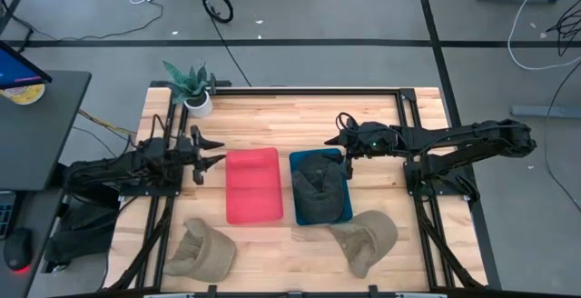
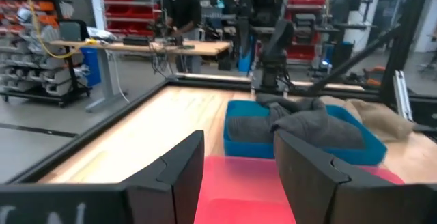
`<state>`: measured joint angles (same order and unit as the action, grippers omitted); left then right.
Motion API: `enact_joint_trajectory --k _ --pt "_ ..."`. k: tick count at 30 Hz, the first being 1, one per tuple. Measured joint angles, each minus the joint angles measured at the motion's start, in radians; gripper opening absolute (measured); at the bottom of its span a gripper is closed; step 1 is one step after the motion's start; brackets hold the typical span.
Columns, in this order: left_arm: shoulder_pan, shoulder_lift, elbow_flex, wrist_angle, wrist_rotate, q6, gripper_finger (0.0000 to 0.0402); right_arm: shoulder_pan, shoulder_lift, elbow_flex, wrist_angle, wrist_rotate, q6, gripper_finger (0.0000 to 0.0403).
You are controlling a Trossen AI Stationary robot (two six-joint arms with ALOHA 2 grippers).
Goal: Pick & Place hat
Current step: Put the brown cap into the red bin
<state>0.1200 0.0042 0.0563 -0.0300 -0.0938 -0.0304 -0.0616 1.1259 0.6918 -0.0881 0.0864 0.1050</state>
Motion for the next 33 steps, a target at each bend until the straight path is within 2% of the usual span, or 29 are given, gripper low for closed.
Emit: enact_joint_trajectory --k 5,9,12,33 --pt "-0.004 0.000 -0.045 0.101 0.001 0.018 0.0181 0.000 0.000 0.000 0.013 0.003 -0.007 0.0206" --pt "-0.006 0.021 -0.047 0.082 -0.028 0.064 0.0181 0.000 0.000 0.000 0.024 0.003 -0.009 0.0206" --pt "-0.006 0.020 -0.047 0.086 0.006 0.094 0.0181 0.000 0.000 0.000 0.017 0.003 -0.007 0.0206" --pt "-0.006 0.022 -0.048 0.075 0.012 0.089 0.0181 0.002 0.000 0.000 0.031 -0.035 0.093 0.0206"
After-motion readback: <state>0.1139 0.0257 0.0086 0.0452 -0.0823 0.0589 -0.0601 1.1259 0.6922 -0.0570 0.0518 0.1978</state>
